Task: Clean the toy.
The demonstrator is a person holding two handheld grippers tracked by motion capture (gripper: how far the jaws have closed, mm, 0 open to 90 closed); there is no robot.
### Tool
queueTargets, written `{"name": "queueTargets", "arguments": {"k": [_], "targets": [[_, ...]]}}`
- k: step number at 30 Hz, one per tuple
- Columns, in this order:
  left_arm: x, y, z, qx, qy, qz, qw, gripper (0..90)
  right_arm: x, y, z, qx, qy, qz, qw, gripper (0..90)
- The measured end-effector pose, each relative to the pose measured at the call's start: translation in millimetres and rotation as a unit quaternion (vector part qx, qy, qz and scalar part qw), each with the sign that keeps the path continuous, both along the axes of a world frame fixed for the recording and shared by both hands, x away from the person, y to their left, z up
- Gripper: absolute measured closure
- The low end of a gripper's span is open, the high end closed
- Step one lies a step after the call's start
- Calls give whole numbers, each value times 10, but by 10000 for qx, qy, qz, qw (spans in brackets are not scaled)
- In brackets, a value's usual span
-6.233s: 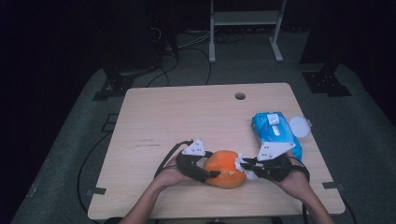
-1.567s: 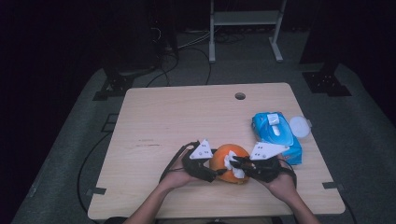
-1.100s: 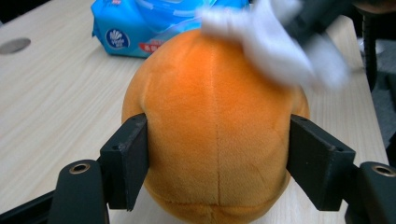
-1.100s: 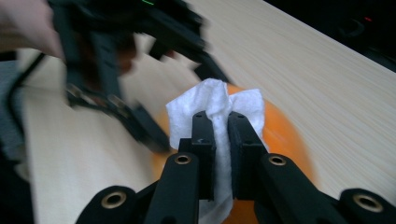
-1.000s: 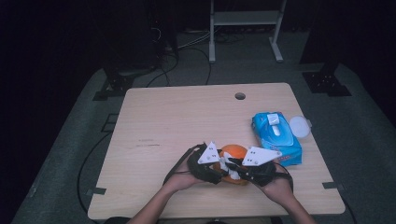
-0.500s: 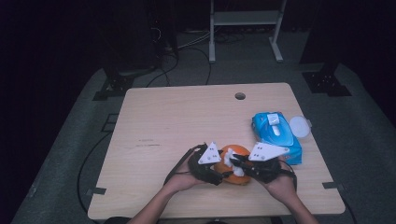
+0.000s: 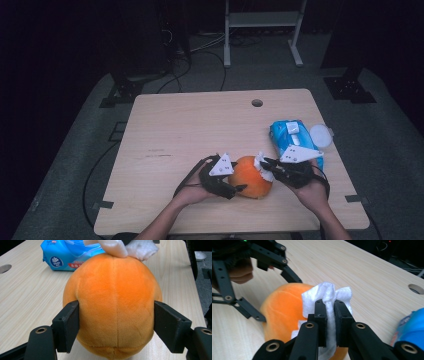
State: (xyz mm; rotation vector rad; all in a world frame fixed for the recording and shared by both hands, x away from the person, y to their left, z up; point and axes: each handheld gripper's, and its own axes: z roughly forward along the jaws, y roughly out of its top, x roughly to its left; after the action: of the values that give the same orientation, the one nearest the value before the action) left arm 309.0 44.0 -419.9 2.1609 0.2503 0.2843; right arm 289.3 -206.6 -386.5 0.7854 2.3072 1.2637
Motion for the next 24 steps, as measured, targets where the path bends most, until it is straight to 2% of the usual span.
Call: {"name": "queueTargets", "arguments": {"k": [3, 4, 5, 6, 8, 11, 12, 13, 14, 15, 16, 18, 19, 20, 21, 22, 23, 24], "targets": [[-13, -18, 8, 76, -52, -5, 10000, 258, -34, 88, 3, -32, -50, 145, 9999, 814], [-20, -18, 8, 152, -103, -27, 9998, 257, -75, 204, 5, 55, -23, 347, 9994, 814], [-20, -18, 8, 152, -103, -27, 9998, 257, -75, 204, 5, 55, -23, 347, 9994, 814], [-20, -15, 3, 156, -97, -32, 9998, 257, -115, 320, 1, 72, -17, 563, 9984, 813], [-9, 4, -8, 180, -71, -47, 9998, 257, -139, 396, -6, -25, -50, 672, 9977, 813], [3, 21, -20, 121, -34, -51, 9999, 260, -128, 381, -5, -44, -30, 669, 9977, 813], [24, 44, -36, 143, -4, -57, 9999, 260, -86, 301, -5, 6, 1, 560, 9984, 813], [24, 44, -36, 143, -4, -57, 9999, 261, -86, 301, -5, 6, 1, 560, 9984, 813], [42, 72, -69, 188, 43, -58, 9998, 260, -42, 203, -24, -51, -3, 364, 9993, 812], [42, 72, -69, 188, 43, -58, 9998, 260, -42, 203, -24, -51, -3, 364, 9993, 812], [55, 98, -91, 144, 108, -50, 9998, 259, 0, 104, -54, -70, 39, 186, 9998, 812], [61, 103, -88, 111, 164, -61, 9998, 223, 11, 73, -72, -71, 67, 130, 9999, 812], [80, 90, -59, 42, 294, -59, 9995, 184, 21, 69, -101, -34, 102, 134, 9999, 813], [80, 90, -59, 42, 294, -59, 9995, 151, 13, 94, -109, -67, 90, 147, 9998, 813], [88, 88, -45, -95, 364, -63, 9993, 151, 13, 94, -109, -67, 90, 147, 9998, 813], [93, 84, -29, -242, 386, -26, 9990, 125, -13, 157, -111, -21, 118, 285, 9995, 812], [93, 84, -29, -242, 386, -26, 9990, 128, -13, 157, -111, -21, 118, 285, 9995, 812], [87, 84, -51, -59, 305, -29, 9995, 151, -46, 233, -110, -69, 58, 435, 9990, 811]]}}
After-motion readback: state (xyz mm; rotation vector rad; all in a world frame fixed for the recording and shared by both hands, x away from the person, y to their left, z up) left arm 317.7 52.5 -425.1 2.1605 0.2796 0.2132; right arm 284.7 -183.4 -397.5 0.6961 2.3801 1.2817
